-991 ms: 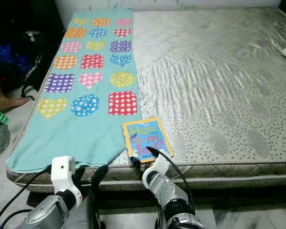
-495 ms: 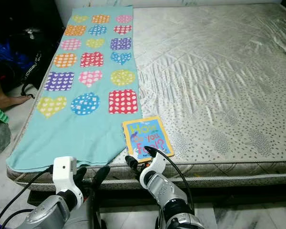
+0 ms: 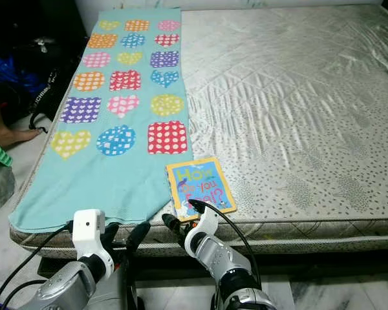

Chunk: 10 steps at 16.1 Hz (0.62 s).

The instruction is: Clean up the room

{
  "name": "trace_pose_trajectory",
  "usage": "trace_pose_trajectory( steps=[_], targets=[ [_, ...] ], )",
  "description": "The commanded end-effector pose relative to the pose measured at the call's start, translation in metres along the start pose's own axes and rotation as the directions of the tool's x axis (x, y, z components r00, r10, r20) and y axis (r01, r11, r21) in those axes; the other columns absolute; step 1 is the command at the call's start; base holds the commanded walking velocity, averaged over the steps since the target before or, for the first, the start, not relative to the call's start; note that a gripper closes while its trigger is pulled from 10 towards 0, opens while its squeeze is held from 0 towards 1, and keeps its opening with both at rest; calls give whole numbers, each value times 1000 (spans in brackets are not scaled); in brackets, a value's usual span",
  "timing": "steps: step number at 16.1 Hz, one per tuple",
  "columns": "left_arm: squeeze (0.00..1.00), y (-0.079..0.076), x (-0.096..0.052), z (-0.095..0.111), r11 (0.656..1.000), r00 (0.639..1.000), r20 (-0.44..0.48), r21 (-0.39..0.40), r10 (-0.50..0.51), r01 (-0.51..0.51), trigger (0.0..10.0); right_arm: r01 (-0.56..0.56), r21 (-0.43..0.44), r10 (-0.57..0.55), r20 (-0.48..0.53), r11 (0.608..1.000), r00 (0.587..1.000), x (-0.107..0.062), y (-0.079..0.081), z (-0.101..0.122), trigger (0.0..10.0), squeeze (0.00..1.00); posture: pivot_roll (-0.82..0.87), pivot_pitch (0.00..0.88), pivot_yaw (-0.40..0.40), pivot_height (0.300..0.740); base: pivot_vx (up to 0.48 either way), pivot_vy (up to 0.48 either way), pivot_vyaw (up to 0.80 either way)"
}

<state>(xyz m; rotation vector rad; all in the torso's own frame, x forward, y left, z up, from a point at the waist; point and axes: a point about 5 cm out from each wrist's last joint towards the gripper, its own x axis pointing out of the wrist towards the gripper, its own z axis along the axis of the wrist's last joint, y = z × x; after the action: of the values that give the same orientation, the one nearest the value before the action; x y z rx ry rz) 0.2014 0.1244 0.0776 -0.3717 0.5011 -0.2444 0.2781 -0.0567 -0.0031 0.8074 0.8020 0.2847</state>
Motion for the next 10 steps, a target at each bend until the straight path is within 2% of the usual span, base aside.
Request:
trace_pose_trajectory(
  steps=[1,3,4,5,8,10],
  targets=[
    [0,2,1,-1,1000,1000,0,12,9,-9,10000,-160,42,163,-72,986,984,21,70,-46,10000,0,87,87,30,590,0,0,0],
    [0,4,3,4,1000,999,33,19,24,-24,10000,-147,-110,147,-5,983,989,19,67,-28,10000,0,78,74,31,590,0,0,0],
    [0,5,3,5,999,999,40,21,28,-29,10000,-142,-136,145,11,980,989,19,67,-24,10000,0,76,72,31,590,0,0,0],
    [0,8,6,11,999,996,84,25,41,-43,10000,-89,-174,110,118,981,987,12,52,3,10000,0,63,63,31,590,0,0,0],
    [0,10,11,13,998,994,97,39,50,-54,10000,-24,-121,53,239,992,970,3,30,28,10000,0,58,55,26,590,0,0,0],
    [0,11,12,11,998,994,96,41,53,-57,10000,19,-118,17,300,993,954,-6,19,43,10000,0,48,46,28,590,0,0,0]
  ],
)
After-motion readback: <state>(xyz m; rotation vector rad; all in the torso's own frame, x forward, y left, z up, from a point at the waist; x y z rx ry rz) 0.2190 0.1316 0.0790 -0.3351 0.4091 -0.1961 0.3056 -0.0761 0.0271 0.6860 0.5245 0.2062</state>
